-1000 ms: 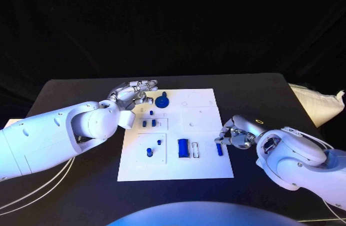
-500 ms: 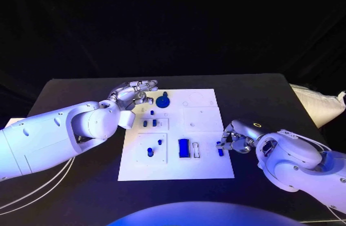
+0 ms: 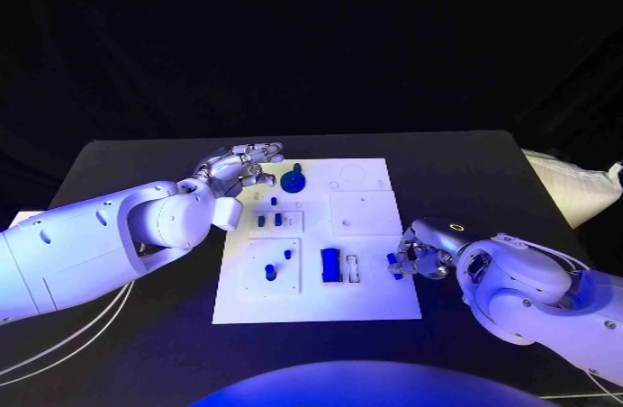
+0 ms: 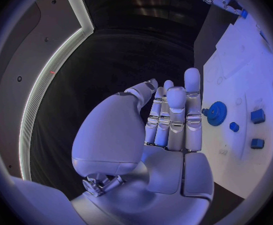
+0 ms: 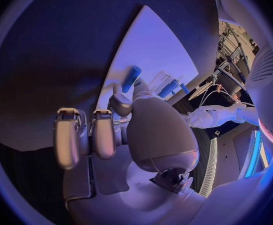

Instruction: Assemble the parts on the task board

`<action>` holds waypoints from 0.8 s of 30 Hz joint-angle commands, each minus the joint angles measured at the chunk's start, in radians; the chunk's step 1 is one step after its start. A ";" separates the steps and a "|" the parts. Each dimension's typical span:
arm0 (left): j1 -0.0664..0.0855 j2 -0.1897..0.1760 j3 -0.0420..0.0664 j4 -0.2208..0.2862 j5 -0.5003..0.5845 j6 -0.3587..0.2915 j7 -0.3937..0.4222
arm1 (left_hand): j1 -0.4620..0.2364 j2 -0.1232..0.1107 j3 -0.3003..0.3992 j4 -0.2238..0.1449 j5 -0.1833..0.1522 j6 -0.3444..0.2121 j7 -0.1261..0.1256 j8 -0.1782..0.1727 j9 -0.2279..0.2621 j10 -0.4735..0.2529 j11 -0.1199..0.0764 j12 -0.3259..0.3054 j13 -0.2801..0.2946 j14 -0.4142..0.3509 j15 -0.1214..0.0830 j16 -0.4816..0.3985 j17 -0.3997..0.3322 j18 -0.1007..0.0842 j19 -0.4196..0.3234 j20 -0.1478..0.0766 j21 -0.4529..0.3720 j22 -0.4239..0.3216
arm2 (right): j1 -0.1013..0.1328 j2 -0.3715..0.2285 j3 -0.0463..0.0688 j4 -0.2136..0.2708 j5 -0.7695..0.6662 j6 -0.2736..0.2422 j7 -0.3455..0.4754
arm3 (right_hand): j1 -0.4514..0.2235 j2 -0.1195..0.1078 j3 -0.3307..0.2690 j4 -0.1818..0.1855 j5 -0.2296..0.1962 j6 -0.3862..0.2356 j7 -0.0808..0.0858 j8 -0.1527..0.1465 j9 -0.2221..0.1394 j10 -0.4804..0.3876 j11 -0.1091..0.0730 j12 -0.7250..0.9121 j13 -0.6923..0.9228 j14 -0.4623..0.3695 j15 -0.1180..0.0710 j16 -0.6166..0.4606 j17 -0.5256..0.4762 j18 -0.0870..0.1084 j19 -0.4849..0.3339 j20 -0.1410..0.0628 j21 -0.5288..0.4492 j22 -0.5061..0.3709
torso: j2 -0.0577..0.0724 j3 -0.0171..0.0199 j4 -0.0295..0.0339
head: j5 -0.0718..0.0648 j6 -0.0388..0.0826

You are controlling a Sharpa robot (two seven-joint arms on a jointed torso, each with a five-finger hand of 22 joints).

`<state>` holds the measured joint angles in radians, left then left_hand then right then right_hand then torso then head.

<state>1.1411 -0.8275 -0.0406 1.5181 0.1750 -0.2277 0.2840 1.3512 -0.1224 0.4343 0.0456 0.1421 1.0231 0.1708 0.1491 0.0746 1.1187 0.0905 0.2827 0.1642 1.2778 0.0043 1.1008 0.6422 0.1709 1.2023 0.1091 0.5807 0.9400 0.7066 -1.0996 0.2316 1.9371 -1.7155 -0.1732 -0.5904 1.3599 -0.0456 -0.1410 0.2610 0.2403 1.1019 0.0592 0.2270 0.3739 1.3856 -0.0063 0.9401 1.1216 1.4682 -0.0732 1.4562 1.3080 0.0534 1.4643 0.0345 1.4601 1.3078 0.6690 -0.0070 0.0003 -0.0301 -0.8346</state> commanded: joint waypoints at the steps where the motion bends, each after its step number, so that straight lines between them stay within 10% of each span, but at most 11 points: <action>1: 0.000 0.000 0.000 0.001 -0.004 0.017 0.003 | -0.002 0.009 -0.006 -0.001 0.001 -0.005 0.000 0.003 -0.001 -0.006 0.002 0.005 0.001 -0.003 0.007 0.004 -0.001 0.011 0.001 0.004 -0.004 -0.001 | -0.003 0.004 0.000 -0.004 -0.045 0.063 0.005 | 0.034 -0.006 0.007 -0.019 -0.022 0.008 0.003 0.002 0.005 0.001 -0.009 -0.004 0.000 0.068 -0.006 0.002 0.086 -0.010 0.006 -0.001 0.003 0.087 | -0.001 -0.0013 0.0004 | 0.000 -0.002; 16: 0.000 -0.003 0.000 0.001 -0.005 0.016 0.002 | -0.002 0.009 -0.006 -0.001 0.001 -0.005 0.000 0.003 -0.001 -0.006 0.002 0.005 0.001 -0.003 0.007 0.004 -0.001 0.011 0.001 0.004 -0.004 -0.001 | -0.023 0.034 -0.001 -0.021 -0.116 0.106 0.005 | 0.152 0.002 0.099 -0.078 -0.090 0.001 0.007 -0.024 0.011 -0.004 -0.009 -0.016 -0.002 0.068 -0.006 0.001 0.089 -0.011 0.008 -0.003 0.004 0.092 | -0.001 -0.0022 0.0040 | -0.001 -0.003; 24: 0.000 -0.004 0.000 0.002 -0.005 0.017 0.002 | -0.002 0.009 -0.006 -0.001 0.001 -0.005 0.000 0.003 -0.001 -0.006 0.002 0.005 0.001 -0.003 0.007 0.004 -0.001 0.011 0.001 0.004 -0.004 -0.001 | -0.025 0.040 -0.002 -0.018 -0.112 0.064 0.002 | 0.185 0.018 0.180 -0.087 -0.022 0.013 0.006 -0.043 0.005 -0.007 -0.011 -0.021 -0.003 0.069 -0.007 0.003 0.093 -0.012 0.010 -0.004 0.006 0.096 | -0.001 -0.0016 0.0031 | 0.000 -0.002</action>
<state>1.1410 -0.8317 -0.0410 1.5181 0.1742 -0.2276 0.2825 1.3512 -0.1224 0.4343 0.0456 0.1421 1.0230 0.1707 0.1491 0.0746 1.1187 0.0906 0.2827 0.1639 1.2778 0.0043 1.1008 0.6423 0.1710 1.2023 0.1091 0.5808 0.9401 0.6931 -1.0603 0.2390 1.9286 -1.8225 -0.1355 -0.5790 1.5102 -0.0544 0.0326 0.1732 0.2115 1.1071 0.0683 0.1839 0.3757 1.3833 -0.0115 0.9206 1.1157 1.4644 -0.0732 1.4562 1.3077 0.0534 1.4643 0.0345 1.4601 1.3075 0.6679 -0.0091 0.0037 -0.0310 -0.8367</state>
